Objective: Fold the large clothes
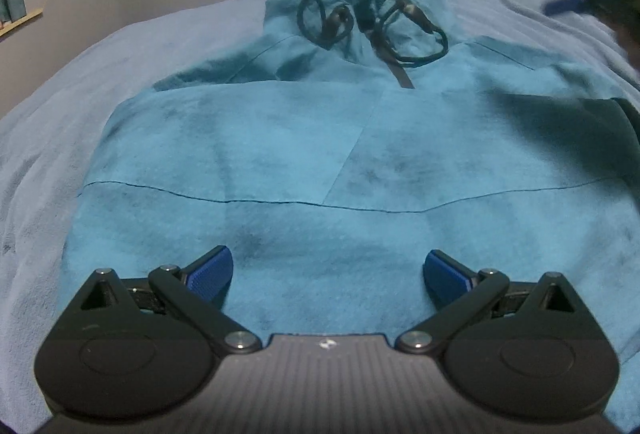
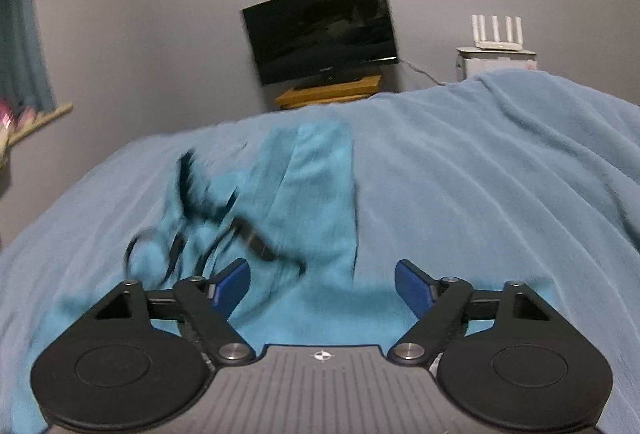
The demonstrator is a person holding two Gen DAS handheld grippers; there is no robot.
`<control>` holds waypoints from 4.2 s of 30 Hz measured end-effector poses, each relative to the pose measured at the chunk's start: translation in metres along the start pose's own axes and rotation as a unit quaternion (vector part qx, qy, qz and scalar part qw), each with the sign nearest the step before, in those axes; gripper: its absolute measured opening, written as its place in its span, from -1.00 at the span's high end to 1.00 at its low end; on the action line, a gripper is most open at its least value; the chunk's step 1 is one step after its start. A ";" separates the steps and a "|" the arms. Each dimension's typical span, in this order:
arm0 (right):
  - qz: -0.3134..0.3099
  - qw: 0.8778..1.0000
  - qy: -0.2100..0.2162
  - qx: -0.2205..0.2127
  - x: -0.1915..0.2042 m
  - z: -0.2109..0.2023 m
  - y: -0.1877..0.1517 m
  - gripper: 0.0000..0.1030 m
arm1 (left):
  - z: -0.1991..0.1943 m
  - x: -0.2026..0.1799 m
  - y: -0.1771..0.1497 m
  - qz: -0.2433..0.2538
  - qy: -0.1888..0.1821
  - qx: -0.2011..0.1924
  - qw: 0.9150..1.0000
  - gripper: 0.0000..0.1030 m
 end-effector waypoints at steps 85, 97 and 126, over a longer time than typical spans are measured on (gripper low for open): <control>0.037 0.985 0.123 0.117 -0.020 -0.081 -0.188 0.41 | -0.056 0.102 0.007 -0.171 -0.188 -0.042 0.966 0.82; -0.040 0.998 0.018 0.043 -0.027 -0.094 -0.162 0.78 | -0.040 0.064 -0.003 -0.069 -0.169 0.033 0.983 0.98; -0.230 0.973 0.001 0.032 0.035 -0.081 -0.212 0.09 | -0.056 -0.006 -0.022 0.117 -0.151 0.017 0.981 -0.10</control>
Point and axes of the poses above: each gripper's, at about its wrist camera, not at the fingertips, and z roughly the way its jaws point, x to its left, y to its top, the point moved 6 cm from there along z, roughly the way its jaws point, and after that the axes turned 8 degrees about x, right-handed, at the moved point
